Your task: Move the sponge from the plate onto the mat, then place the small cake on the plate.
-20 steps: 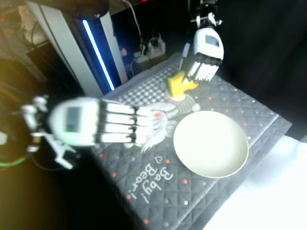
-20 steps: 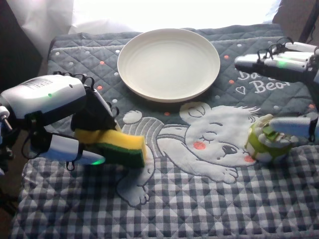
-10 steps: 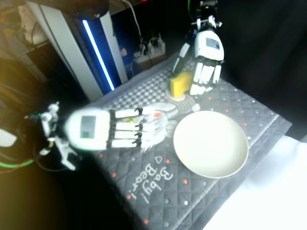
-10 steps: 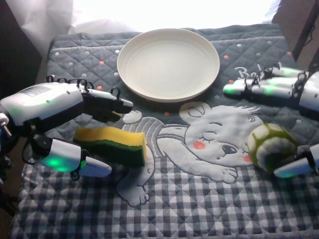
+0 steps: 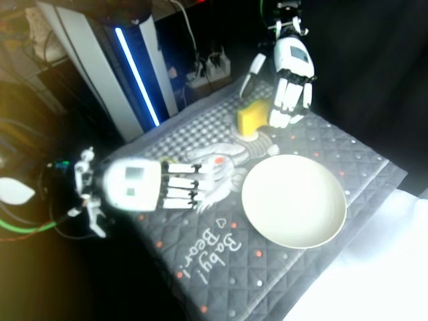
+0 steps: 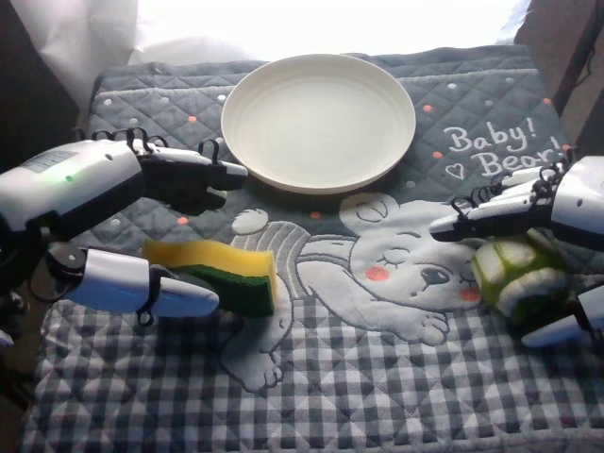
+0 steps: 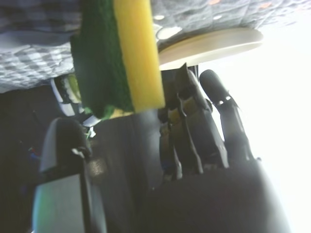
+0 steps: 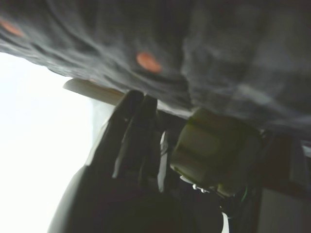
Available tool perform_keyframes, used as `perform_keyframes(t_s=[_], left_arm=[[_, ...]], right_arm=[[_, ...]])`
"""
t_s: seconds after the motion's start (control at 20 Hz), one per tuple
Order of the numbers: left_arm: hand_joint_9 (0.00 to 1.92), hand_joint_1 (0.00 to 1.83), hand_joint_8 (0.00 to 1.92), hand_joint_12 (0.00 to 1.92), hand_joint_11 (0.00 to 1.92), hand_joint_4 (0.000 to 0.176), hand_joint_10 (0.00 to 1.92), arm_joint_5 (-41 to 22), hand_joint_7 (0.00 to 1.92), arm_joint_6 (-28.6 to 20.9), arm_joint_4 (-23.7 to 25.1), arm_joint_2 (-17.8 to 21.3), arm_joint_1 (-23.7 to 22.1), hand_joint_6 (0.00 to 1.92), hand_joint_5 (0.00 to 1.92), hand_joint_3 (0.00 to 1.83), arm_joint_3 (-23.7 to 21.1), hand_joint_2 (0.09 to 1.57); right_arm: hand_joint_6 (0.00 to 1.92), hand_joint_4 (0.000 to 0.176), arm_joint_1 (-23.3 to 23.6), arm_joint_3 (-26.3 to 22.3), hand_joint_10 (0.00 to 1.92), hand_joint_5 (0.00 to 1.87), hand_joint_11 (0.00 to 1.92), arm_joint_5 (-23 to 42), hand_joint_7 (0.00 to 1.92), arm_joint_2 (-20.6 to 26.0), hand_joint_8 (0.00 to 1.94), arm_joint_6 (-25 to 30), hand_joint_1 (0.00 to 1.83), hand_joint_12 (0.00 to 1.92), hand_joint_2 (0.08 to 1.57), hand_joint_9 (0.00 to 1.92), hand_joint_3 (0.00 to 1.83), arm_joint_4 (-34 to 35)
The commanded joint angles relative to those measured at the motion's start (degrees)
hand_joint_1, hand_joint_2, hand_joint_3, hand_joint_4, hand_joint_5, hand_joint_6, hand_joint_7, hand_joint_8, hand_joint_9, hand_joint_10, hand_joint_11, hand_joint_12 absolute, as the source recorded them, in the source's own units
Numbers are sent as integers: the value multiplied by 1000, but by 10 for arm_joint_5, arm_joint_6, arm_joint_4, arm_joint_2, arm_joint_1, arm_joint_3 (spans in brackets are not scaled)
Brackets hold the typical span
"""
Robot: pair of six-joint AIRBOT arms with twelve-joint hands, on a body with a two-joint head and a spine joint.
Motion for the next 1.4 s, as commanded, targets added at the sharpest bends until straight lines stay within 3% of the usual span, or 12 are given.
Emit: perform_keyframes(t_s=[0.0,0.05,0.2,0.25,0.35,0.7,0.75,0.85,1.0,1.25,1.3,1.35], left_arm=[[792,845,10,1448,220,0,64,-71,760,-3,-7,2,-2,1,511,0,-2,868],[812,848,10,1469,250,0,79,-74,765,-3,-10,3,0,1,512,0,-2,868],[571,870,0,1521,230,0,617,-78,752,-4,-16,3,6,0,502,0,-3,881],[570,837,0,1451,290,0,596,-78,744,-4,-16,3,7,1,519,0,-3,874],[594,842,0,1387,286,0,498,-79,738,-4,-17,3,8,0,526,0,-4,877],[731,857,0,1309,374,0,309,-84,781,-6,-18,1,14,1,573,0,-5,862],[761,873,1,1260,381,0,218,-84,781,-7,-19,0,15,0,578,0,-5,868],[794,865,1,1234,405,0,169,-85,792,-9,-19,0,17,0,579,0,-5,868],[814,845,0,1233,432,0,146,-87,789,-11,-19,-1,20,0,570,2,-6,873],[828,856,0,1218,450,0,115,-90,792,-13,-21,-1,22,1,584,1,-8,891],[844,881,1,1155,450,0,78,-90,791,-13,-21,-1,22,0,588,0,-8,886],[855,886,2,1178,428,0,68,-91,798,-13,-21,-1,22,0,592,0,-8,885]], right_arm=[[98,0,4,4,1484,815,721,16,862,2,974,-8,1335,1790,1089,744,9,12],[704,0,4,4,1562,892,768,16,914,2,1262,-8,1275,1828,1129,853,19,12],[816,0,4,5,1252,1011,895,16,1029,3,841,-8,1387,1501,1083,1002,0,12],[513,0,13,6,1297,1134,916,16,999,4,1169,-9,1307,1520,1086,1020,0,12],[290,0,31,7,1326,1220,874,17,957,6,1129,-15,1375,1438,1086,970,0,12],[587,0,100,16,1452,1040,794,25,968,16,1269,-25,1270,1712,1115,883,1,2],[279,0,102,19,1246,917,749,24,1024,15,1002,-25,1345,1626,1077,853,2,5],[100,0,105,20,1091,907,706,25,1071,16,876,-25,1361,1588,1054,854,1,8],[0,16,105,19,431,733,448,25,851,15,79,-25,1130,1317,944,767,0,8],[1,3,90,14,178,595,416,24,682,14,1,-14,1092,1348,924,788,1,8],[7,0,87,15,451,789,476,24,853,14,21,-12,1142,1434,987,803,1,8],[471,0,87,15,493,1077,714,23,1204,14,444,-12,1250,1360,1014,1066,0,7]])
